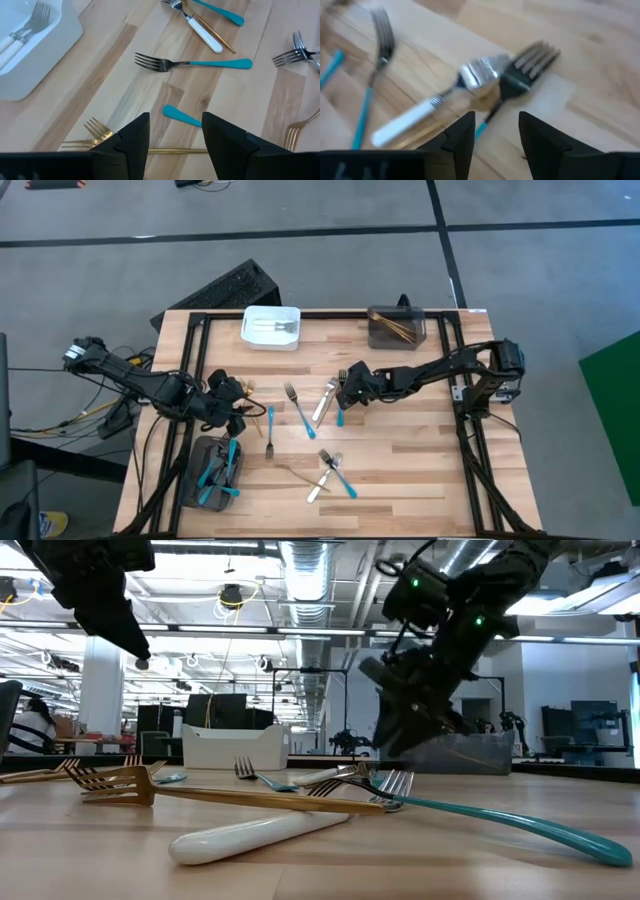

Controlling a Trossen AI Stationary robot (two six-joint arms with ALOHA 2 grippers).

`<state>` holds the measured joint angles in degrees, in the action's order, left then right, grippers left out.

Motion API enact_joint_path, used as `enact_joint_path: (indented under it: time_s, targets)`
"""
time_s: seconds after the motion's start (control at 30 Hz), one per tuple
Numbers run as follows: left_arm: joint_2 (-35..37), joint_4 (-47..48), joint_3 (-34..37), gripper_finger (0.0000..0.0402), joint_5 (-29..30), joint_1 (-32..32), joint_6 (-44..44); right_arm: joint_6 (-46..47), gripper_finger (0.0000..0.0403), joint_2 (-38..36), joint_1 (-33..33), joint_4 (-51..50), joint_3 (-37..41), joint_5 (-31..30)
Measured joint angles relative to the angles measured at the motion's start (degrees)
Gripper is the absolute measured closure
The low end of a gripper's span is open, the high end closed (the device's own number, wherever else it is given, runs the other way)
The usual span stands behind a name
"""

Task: Sort silverware by color (type)
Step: Put the blue fork into the bottom black bin

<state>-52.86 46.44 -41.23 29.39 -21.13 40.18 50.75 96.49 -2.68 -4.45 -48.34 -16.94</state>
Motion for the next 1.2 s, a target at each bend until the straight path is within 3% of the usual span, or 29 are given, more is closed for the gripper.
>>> enact_joint_path:
  time_s: [0.37, 0.73, 1.07, 1.2]
  targets:
    - [0.00, -1.62, 0.00, 0.0235, 9.80, -0.04, -1.41, 1.72, 0.0236, 1.86, 0.89, 1.52, 0.04, -0.19]
    - [-0.02, -3.14, 0.00, 0.0235, 12.32, -0.04, -3.78, 2.37, 0.0247, 7.16, 2.71, 7.15, -0.15, 2.04]
    - [-0.02, -4.83, 0.06, 0.0235, 15.02, 1.15, -2.28, 0.36, 0.0369, 7.63, 1.70, 6.82, -0.20, 2.17]
    - [-0.42, -9.80, 2.65, 0.0235, 14.47, 1.94, -2.04, -2.46, 0.0393, 7.51, 1.29, 6.92, -0.17, 2.02]
